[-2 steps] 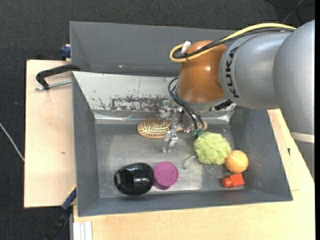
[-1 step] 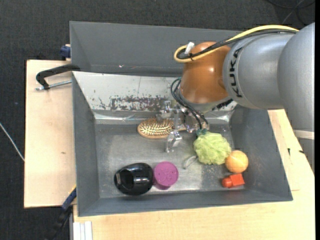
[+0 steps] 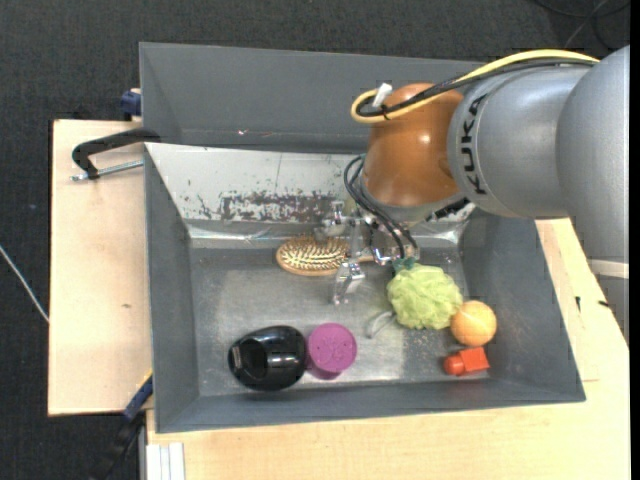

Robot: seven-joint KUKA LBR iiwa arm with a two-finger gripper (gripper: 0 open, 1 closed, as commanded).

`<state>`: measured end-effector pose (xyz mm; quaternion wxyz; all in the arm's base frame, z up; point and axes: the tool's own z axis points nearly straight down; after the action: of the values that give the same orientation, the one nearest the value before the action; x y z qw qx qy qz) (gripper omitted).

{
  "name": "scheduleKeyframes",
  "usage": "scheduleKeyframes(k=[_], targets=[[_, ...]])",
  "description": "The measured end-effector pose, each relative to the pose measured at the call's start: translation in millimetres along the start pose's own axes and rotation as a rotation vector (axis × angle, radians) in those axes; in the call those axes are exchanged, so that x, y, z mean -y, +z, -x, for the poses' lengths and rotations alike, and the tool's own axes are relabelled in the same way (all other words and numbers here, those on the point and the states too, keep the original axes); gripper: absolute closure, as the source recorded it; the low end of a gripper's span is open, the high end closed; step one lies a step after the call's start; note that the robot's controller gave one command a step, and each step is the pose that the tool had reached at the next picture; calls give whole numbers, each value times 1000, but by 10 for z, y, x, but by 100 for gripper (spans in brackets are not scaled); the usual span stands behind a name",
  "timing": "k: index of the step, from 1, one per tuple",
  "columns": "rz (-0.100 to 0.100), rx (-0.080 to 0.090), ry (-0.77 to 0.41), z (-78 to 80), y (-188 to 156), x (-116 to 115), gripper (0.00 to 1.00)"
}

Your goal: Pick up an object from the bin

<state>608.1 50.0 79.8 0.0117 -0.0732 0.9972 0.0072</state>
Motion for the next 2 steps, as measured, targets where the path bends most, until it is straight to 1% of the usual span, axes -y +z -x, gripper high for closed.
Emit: scheduleKeyframes(k=[1,2], targets=[[-10,8,-22,94,-96,-51,100],[-10,8,-22,94,-96,-51,100]])
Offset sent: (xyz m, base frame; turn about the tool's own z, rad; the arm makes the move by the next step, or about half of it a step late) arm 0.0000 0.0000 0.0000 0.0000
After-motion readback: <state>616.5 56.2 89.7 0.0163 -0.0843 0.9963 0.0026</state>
